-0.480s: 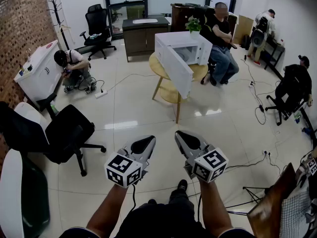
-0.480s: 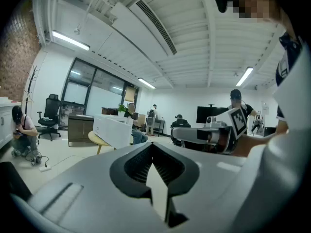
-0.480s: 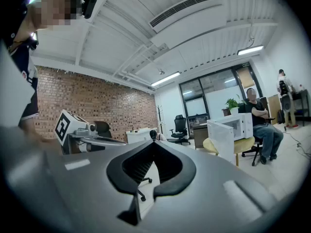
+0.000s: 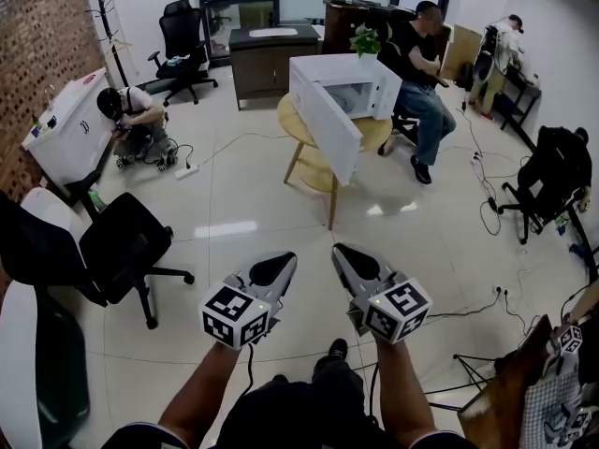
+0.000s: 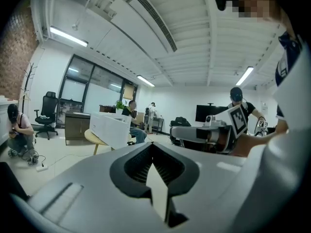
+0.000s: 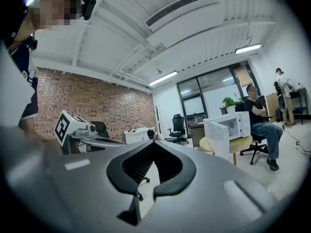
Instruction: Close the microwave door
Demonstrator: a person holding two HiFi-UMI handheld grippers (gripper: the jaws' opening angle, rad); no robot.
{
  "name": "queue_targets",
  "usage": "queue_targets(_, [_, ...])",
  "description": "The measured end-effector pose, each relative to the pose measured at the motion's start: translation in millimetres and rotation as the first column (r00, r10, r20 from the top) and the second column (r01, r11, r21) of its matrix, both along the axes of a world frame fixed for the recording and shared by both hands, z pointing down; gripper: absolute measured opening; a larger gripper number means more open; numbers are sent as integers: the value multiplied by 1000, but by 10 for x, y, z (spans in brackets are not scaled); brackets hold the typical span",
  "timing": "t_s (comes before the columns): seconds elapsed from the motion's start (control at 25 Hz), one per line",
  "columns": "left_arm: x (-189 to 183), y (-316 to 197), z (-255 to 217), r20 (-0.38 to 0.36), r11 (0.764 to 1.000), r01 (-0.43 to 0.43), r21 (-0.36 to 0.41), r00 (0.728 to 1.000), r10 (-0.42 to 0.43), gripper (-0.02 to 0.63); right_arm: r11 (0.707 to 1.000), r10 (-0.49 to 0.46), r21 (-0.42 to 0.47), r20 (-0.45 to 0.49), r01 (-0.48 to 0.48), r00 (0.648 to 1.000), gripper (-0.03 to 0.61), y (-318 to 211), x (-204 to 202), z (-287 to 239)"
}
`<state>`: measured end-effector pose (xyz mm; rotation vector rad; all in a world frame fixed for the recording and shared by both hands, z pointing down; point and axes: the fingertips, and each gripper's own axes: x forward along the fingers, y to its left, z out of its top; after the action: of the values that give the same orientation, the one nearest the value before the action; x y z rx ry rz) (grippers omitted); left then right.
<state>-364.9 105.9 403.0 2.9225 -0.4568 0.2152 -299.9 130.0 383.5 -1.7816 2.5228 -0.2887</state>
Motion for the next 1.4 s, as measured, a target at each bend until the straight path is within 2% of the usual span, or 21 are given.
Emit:
queue_targets(0.24, [373, -176, 68, 14, 1000, -6, -1, 1000, 6, 9, 1000, 14, 4, 5, -14, 1000, 2, -155, 405, 30])
queue_targets(0.96, [2057, -602, 72, 25, 1000, 8, 20, 1000, -9, 9, 1000, 8, 1, 14, -8, 1000, 2, -461, 2101, 70])
queue_targets(1.4, [2637, -872, 164, 32, 1000, 2, 1, 999, -2, 9, 999, 36, -3, 20, -36, 999, 2, -624, 2728, 126])
